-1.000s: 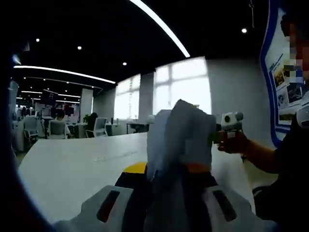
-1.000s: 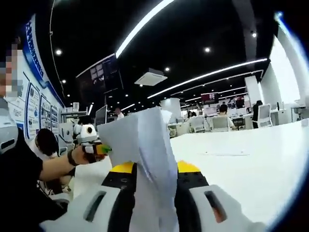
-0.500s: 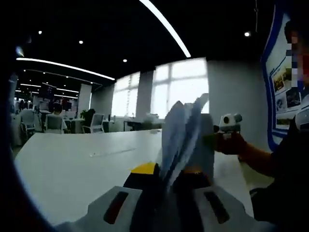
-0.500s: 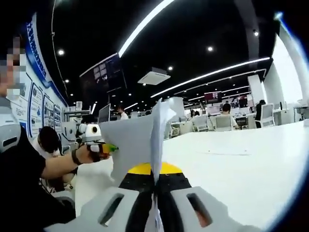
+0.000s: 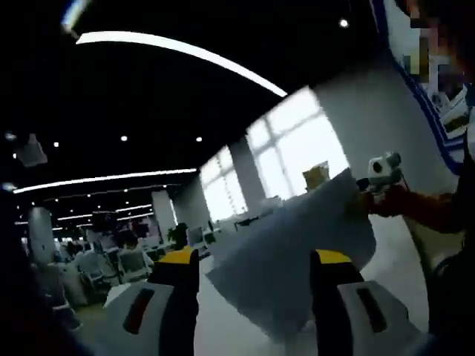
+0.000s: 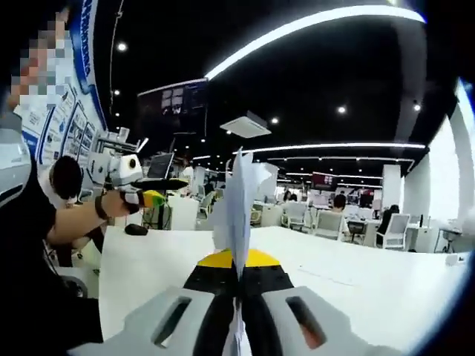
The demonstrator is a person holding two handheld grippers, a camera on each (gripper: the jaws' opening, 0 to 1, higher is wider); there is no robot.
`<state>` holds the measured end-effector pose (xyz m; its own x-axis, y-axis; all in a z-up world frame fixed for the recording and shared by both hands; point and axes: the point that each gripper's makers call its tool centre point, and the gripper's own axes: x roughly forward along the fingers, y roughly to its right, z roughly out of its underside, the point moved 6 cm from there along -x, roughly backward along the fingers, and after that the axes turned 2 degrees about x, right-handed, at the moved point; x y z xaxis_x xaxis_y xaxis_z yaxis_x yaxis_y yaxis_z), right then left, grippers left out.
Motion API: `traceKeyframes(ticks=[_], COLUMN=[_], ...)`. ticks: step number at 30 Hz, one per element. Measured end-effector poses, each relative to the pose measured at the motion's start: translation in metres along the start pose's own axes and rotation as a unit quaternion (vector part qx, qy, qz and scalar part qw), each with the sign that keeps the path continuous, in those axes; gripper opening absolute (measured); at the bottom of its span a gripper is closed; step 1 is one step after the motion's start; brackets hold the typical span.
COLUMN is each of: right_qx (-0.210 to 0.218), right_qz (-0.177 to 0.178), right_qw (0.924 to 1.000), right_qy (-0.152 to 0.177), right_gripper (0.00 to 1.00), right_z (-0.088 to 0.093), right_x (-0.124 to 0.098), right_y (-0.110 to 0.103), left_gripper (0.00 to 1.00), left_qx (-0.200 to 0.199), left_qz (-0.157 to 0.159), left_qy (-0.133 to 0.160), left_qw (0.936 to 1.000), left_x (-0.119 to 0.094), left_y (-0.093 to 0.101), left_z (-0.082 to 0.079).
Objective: Organize the stack of printing papers by aligning and flattening the scattered papers on the table
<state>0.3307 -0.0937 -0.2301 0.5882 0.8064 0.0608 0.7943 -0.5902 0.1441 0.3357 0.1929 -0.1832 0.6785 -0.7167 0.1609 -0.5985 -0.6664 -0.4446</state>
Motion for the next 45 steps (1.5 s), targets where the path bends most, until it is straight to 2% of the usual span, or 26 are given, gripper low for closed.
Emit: traceKeyframes(ticks=[3, 4, 5, 8, 9, 11, 12, 14, 17, 18, 20, 21, 22, 25, 26, 27, 28, 29, 32, 34, 35, 37, 40, 42, 44, 45], right_qx=[-0.019, -0.023, -0.031, -0.055, -0.061, -0.072, -0.08, -0.09, -0.1, -0.103, -0.104, -0.104, -0.105, -0.108, -0.108, -0.107, -0.107, -0.108, -0.103, -0.096, -0.083, -0.065, -0.04, -0.022, 0.006, 0.021], right_qz=[-0.012, -0.018, -0.025, -0.049, -0.052, -0.061, -0.069, -0.08, -0.093, -0.095, -0.099, -0.099, -0.097, -0.089, -0.086, -0.079, -0.072, -0.067, -0.032, -0.013, -0.001, 0.006, 0.003, 0.002, -0.019, -0.031], right_qw=[0.9997, 0.9996, 0.9992, 0.9972, 0.9966, 0.9953, 0.9941, 0.9924, 0.9903, 0.9898, 0.9893, 0.9892, 0.9892, 0.9898, 0.99, 0.9909, 0.9915, 0.9918, 0.9934, 0.9936, 0.9936, 0.9927, 0.9919, 0.9915, 0.991, 0.9907], right_qy=[-0.001, -0.003, -0.006, -0.015, -0.017, -0.02, -0.022, -0.024, -0.029, -0.029, -0.027, -0.028, -0.03, -0.028, -0.028, -0.023, -0.016, -0.002, 0.038, 0.059, 0.077, 0.101, 0.12, 0.128, 0.132, 0.131], right_gripper=[0.0, 0.0, 0.0, 0.0, 0.0, 0.0, 0.0, 0.0, 0.0, 0.0, 0.0, 0.0, 0.0, 0.0, 0.0, 0.0, 0.0, 0.0, 0.14, 0.25, 0.29, 0.32, 0.41, 0.48, 0.51, 0.52], right_z=[-0.005, -0.005, -0.006, -0.007, -0.008, -0.01, -0.01, -0.011, -0.01, -0.01, -0.011, -0.01, -0.01, -0.009, -0.009, -0.01, -0.011, -0.012, -0.02, -0.025, -0.03, -0.035, -0.038, -0.038, -0.036, -0.035], right_x=[0.004, 0.005, 0.007, 0.011, 0.013, 0.015, 0.016, 0.017, 0.018, 0.017, 0.017, 0.016, 0.016, 0.016, 0.016, 0.016, 0.016, 0.015, 0.01, 0.004, 0.0, -0.007, -0.011, -0.01, -0.007, -0.004], right_y=[-0.01, -0.012, -0.017, -0.032, -0.035, -0.042, -0.045, -0.05, -0.056, -0.056, -0.057, -0.056, -0.056, -0.053, -0.052, -0.05, -0.047, -0.045, -0.034, -0.026, -0.02, -0.013, -0.006, -0.004, -0.006, -0.007], left_gripper=[0.63, 0.63, 0.63, 0.65, 0.66, 0.66, 0.66, 0.64, 0.58, 0.51, 0.31, 0.27, 0.24, 0.06, 0.06, 0.06, 0.05, 0.05, 0.05, 0.05, 0.05, 0.05, 0.05, 0.05, 0.05, 0.05], left_qx=[0.027, 0.039, 0.063, 0.144, 0.159, 0.174, 0.185, 0.196, 0.192, 0.189, 0.187, 0.183, 0.182, 0.175, 0.172, 0.173, 0.169, 0.144, 0.107, 0.056, 0.038, -0.018, -0.071, -0.118, -0.162, -0.184], left_qz=[0.054, 0.063, 0.077, 0.117, 0.132, 0.163, 0.183, 0.191, 0.205, 0.21, 0.224, 0.232, 0.232, 0.244, 0.231, 0.227, 0.226, 0.218, 0.204, 0.2, 0.2, 0.19, 0.197, 0.202, 0.208, 0.216], left_qy=[-0.017, -0.02, -0.028, -0.059, -0.071, -0.093, -0.109, -0.123, -0.127, -0.128, -0.133, -0.133, -0.13, -0.128, -0.122, -0.116, -0.115, -0.109, -0.09, -0.069, -0.064, -0.028, 0.031, 0.053, 0.094, 0.114], left_qw=[0.998, 0.9971, 0.9947, 0.9808, 0.9757, 0.9667, 0.9594, 0.9539, 0.9514, 0.9508, 0.9473, 0.9459, 0.9466, 0.9451, 0.9499, 0.9512, 0.9525, 0.9592, 0.9689, 0.9758, 0.9771, 0.9812, 0.9773, 0.9707, 0.9602, 0.9521], left_x=[0.013, 0.017, 0.021, 0.034, 0.039, 0.047, 0.052, 0.059, 0.063, 0.063, 0.062, 0.06, 0.061, 0.058, 0.057, 0.056, 0.056, 0.055, 0.05, 0.044, 0.042, 0.033, 0.022, 0.017, 0.011, 0.009], left_y=[0.013, 0.015, 0.018, 0.03, 0.034, 0.043, 0.048, 0.051, 0.054, 0.056, 0.06, 0.064, 0.065, 0.073, 0.073, 0.073, 0.073, 0.072, 0.065, 0.057, 0.054, 0.04, 0.031, 0.028, 0.024, 0.024], left_z=[-0.015, -0.018, -0.021, -0.027, -0.026, -0.021, -0.016, -0.009, -0.002, -0.001, 0.004, 0.007, 0.009, 0.014, 0.014, 0.014, 0.014, 0.012, 0.008, 0.004, 0.003, -0.003, -0.011, -0.013, -0.015, -0.016])
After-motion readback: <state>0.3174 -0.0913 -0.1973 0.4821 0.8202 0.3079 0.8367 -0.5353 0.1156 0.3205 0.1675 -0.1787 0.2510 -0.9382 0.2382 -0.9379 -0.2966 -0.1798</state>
